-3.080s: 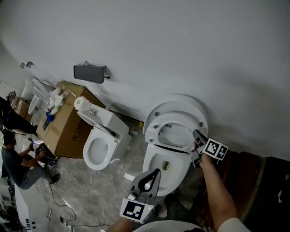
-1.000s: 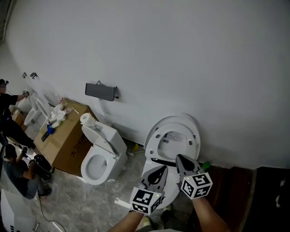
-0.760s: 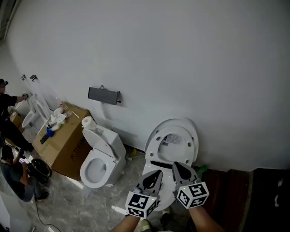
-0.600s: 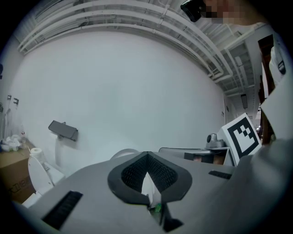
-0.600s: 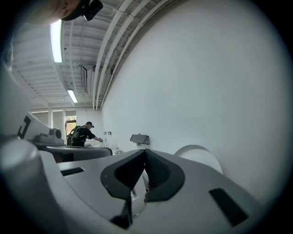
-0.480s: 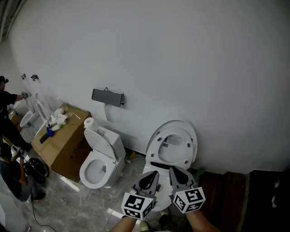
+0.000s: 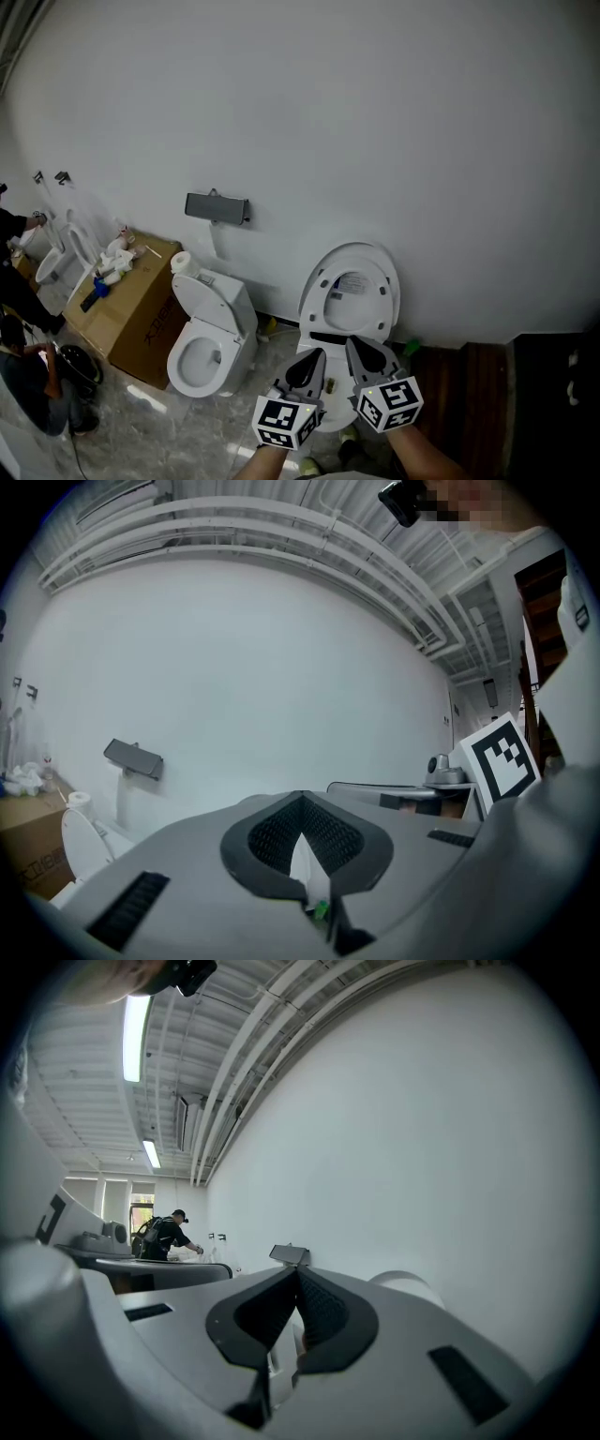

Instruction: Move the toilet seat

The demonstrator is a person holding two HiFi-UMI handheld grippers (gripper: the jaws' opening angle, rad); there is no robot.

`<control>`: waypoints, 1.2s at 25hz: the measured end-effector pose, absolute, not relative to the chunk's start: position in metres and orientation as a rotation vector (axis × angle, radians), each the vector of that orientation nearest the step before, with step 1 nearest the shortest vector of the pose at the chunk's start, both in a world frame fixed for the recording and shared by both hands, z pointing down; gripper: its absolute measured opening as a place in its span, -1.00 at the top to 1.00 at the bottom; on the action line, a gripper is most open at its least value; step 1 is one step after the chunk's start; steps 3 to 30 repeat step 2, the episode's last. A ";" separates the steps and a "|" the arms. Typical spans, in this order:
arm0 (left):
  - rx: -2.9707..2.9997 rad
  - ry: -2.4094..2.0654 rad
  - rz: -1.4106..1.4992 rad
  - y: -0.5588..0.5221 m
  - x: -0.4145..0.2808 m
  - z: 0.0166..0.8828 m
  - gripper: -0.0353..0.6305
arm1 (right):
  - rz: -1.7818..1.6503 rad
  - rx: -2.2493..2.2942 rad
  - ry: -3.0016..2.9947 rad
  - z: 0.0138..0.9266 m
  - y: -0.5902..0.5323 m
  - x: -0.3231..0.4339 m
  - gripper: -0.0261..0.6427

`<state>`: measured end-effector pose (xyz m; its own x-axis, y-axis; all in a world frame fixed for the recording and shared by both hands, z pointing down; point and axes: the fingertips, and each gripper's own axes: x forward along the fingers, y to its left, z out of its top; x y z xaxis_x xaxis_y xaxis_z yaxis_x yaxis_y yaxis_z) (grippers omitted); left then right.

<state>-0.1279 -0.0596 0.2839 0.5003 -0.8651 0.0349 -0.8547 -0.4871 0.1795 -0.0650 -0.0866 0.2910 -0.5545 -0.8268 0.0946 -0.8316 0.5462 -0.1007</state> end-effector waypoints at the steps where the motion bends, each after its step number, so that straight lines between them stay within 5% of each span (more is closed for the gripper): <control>1: 2.565 -1.487 -0.098 -0.057 -0.126 0.283 0.88 | 0.204 1.460 -2.726 0.291 -0.085 -0.064 0.88; 30: 2.562 -1.487 -0.108 -0.055 -0.125 0.282 0.88 | 0.201 1.454 -2.722 0.291 -0.083 -0.063 0.88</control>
